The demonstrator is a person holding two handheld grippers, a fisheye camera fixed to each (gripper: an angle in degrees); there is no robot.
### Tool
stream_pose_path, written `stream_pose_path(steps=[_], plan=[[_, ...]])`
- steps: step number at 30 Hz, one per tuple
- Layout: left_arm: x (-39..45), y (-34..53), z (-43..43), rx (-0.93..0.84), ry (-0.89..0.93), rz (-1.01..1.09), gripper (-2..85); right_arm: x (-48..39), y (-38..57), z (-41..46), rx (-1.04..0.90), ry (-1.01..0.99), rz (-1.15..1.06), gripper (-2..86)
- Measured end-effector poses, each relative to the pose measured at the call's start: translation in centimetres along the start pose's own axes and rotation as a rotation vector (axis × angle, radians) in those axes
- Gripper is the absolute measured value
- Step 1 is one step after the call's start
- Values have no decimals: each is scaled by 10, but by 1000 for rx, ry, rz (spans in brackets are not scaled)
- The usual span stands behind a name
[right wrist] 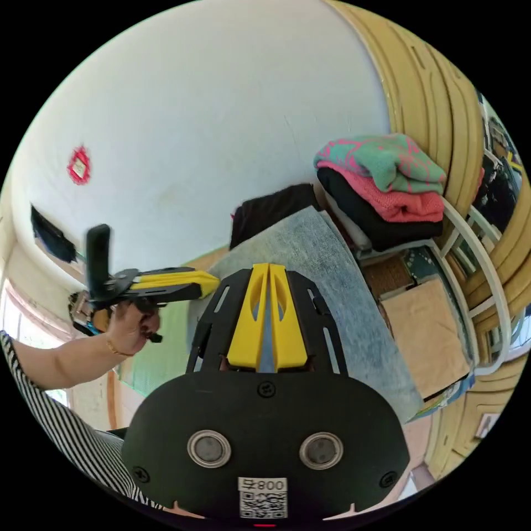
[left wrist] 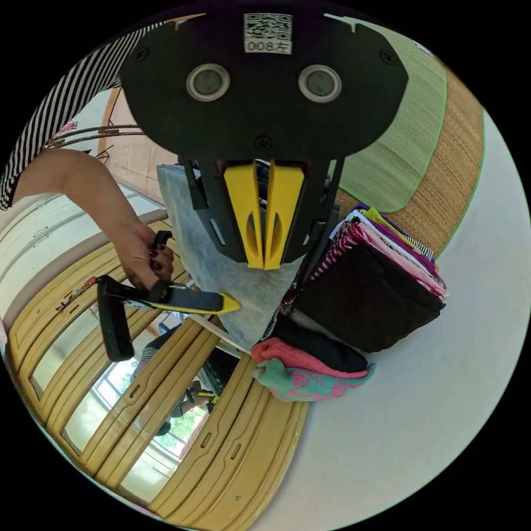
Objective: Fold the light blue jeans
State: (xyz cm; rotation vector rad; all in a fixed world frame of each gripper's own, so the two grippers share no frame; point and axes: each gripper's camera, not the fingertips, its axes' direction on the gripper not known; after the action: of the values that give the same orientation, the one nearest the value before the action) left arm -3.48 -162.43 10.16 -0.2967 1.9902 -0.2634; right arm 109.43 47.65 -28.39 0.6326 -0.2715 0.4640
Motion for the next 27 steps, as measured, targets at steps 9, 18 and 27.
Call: stream_pose_path(steps=[9, 18, 27], plan=[[-8, -39, 31, -10, -4, -94, 1, -13, -14, 23, 6, 103, -11, 2], [-7, -45, 28, 10, -5, -96, 0, -22, -16, 4, 8, 69, -4, 2], [-6, -35, 7, 34, 49, -58, 1, 6, 17, -61, 167, -176, 59, 4]])
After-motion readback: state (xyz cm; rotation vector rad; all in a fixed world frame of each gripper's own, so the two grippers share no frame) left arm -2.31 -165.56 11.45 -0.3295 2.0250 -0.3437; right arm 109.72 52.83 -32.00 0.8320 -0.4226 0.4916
